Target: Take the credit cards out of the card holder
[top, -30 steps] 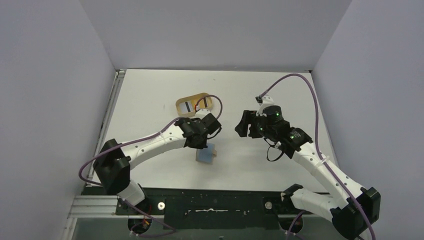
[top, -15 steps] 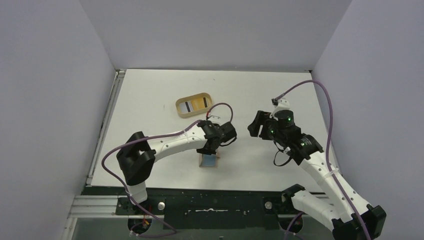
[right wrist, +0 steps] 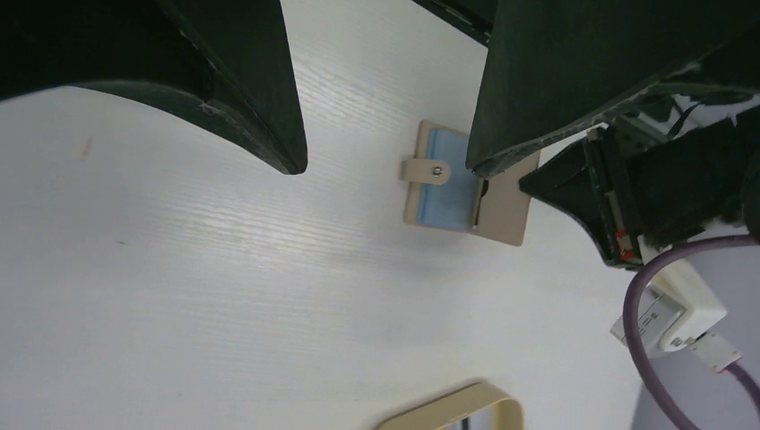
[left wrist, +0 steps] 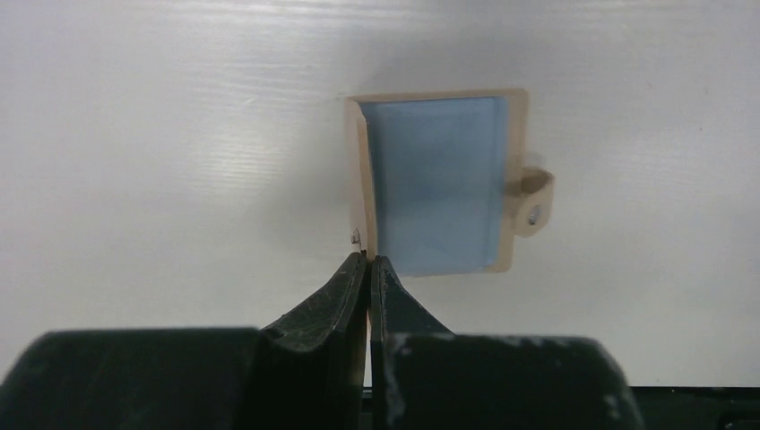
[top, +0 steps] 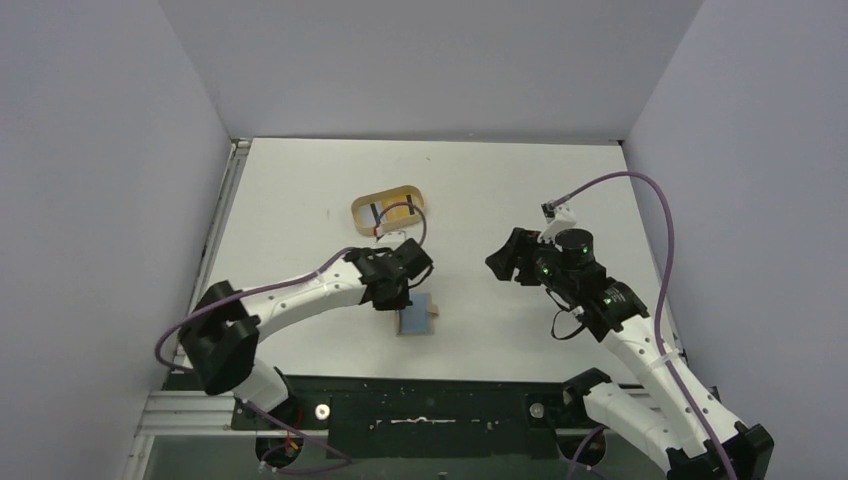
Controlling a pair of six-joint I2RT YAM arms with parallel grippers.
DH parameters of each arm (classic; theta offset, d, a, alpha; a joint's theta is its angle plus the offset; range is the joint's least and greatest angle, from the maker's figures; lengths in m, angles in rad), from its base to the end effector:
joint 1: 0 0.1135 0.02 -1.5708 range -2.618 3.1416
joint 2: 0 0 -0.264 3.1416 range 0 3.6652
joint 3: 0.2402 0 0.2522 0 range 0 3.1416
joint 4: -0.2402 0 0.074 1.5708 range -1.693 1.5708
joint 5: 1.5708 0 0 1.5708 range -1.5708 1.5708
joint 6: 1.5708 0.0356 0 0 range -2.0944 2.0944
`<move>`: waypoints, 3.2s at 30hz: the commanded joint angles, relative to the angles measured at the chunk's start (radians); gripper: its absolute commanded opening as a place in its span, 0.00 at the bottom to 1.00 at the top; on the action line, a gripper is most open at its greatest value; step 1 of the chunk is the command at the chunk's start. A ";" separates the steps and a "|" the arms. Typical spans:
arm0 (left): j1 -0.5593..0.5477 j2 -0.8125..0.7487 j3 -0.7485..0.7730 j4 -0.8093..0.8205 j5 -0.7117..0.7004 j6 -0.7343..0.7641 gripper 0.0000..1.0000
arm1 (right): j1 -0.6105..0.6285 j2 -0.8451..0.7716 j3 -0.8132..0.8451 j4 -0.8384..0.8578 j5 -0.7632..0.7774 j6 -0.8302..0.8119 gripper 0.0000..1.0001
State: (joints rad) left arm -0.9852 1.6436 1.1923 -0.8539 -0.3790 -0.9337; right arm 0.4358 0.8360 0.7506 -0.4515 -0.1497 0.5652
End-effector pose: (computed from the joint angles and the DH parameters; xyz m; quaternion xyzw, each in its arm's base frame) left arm 0.1845 -0.2543 0.2206 0.0001 0.9738 0.0007 0.2275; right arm 0.1664 0.0833 0.2924 0.0192 0.8675 0.2935 0.4012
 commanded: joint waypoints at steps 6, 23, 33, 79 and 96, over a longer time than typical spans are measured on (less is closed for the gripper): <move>0.237 -0.399 -0.424 0.367 0.244 0.037 0.00 | 0.147 0.112 0.013 0.325 -0.281 0.026 0.68; 0.394 -0.429 -0.880 1.150 0.518 -0.069 0.00 | 0.424 0.643 -0.017 0.912 -0.332 0.287 0.70; 0.425 -0.343 -0.942 1.161 0.500 -0.055 0.00 | 0.450 0.726 0.003 0.699 -0.149 0.210 0.71; 0.448 -0.135 -1.059 1.655 0.600 -0.102 0.00 | 0.434 1.026 -0.059 1.436 -0.391 0.550 0.72; 0.455 0.292 -1.072 2.251 0.684 -0.378 0.22 | 0.439 0.999 -0.109 1.434 -0.382 0.540 0.72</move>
State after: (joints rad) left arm -0.5064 1.8488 0.1074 1.3640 0.2489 -1.2747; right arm 0.8185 1.8729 0.6346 0.8787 -0.3859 1.0718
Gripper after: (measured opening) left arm 0.258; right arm 0.718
